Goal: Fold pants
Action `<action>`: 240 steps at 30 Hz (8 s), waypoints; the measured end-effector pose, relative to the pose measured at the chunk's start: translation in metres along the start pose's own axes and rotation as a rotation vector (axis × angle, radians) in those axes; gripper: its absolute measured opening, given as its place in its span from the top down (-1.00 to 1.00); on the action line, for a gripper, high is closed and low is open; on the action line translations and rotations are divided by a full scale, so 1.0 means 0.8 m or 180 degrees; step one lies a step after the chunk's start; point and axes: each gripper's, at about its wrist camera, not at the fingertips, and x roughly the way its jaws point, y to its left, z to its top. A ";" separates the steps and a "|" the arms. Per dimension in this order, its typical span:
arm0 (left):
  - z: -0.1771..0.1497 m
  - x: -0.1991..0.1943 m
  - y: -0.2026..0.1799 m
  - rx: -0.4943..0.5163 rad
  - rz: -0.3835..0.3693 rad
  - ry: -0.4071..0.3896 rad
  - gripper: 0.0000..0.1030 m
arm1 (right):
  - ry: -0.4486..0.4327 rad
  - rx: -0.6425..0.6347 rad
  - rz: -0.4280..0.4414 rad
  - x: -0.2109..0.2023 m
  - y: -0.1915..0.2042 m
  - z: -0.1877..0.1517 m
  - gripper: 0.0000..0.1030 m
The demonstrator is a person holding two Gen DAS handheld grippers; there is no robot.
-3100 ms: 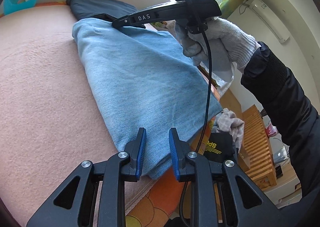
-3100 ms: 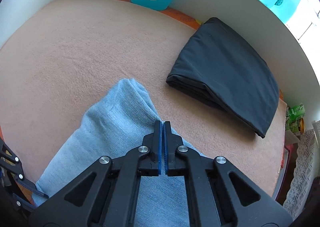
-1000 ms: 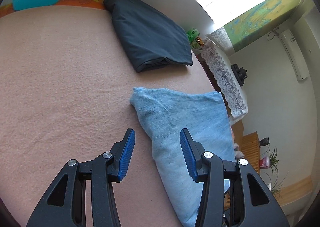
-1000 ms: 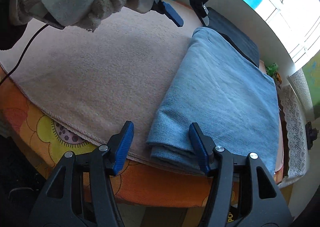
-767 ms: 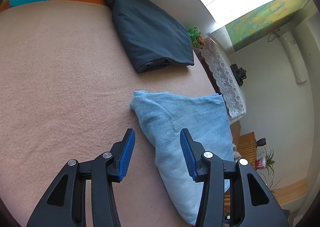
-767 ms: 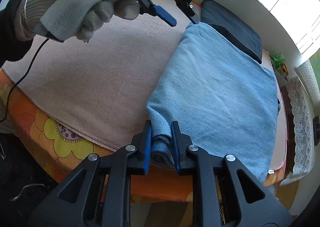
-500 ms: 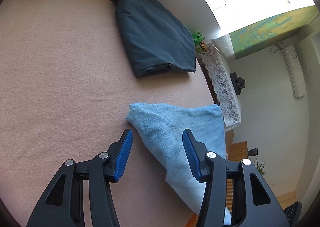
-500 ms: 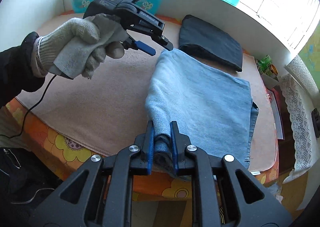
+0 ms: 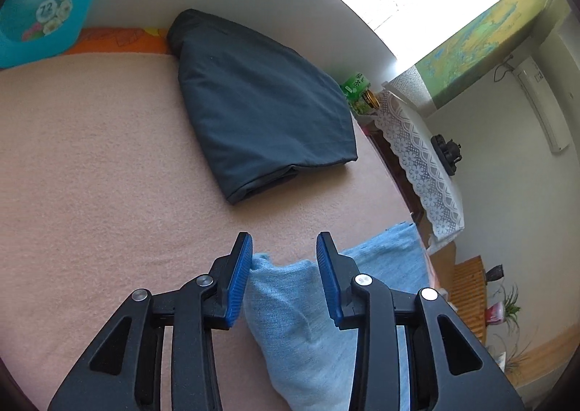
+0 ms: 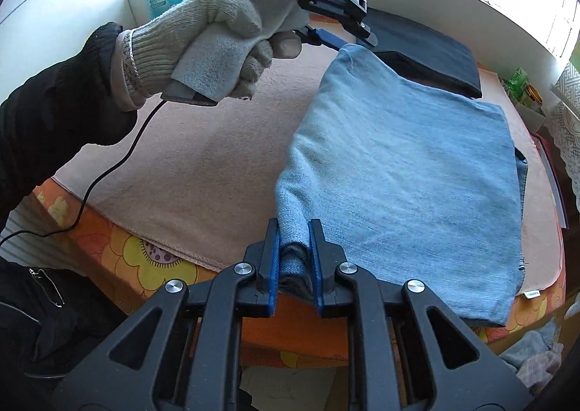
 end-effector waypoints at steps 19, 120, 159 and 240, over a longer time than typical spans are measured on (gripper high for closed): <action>-0.091 -0.065 -0.024 0.0226 0.0080 0.0058 0.04 | -0.0718 0.0985 -0.0404 -0.055 -0.241 -0.006 -0.46; 0.045 -0.062 -0.139 0.0809 -0.0314 -0.0832 0.81 | -0.1214 0.0253 -0.0103 -0.074 -0.249 0.229 0.58; 0.213 0.048 0.007 0.0406 0.0413 -0.0839 0.81 | -0.0628 0.0264 -0.0128 0.192 -0.406 0.400 0.58; -0.226 -0.272 -0.096 0.0687 0.1298 -0.1365 -0.59 | -0.1421 0.1120 -0.1469 -0.115 -0.063 0.000 -1.00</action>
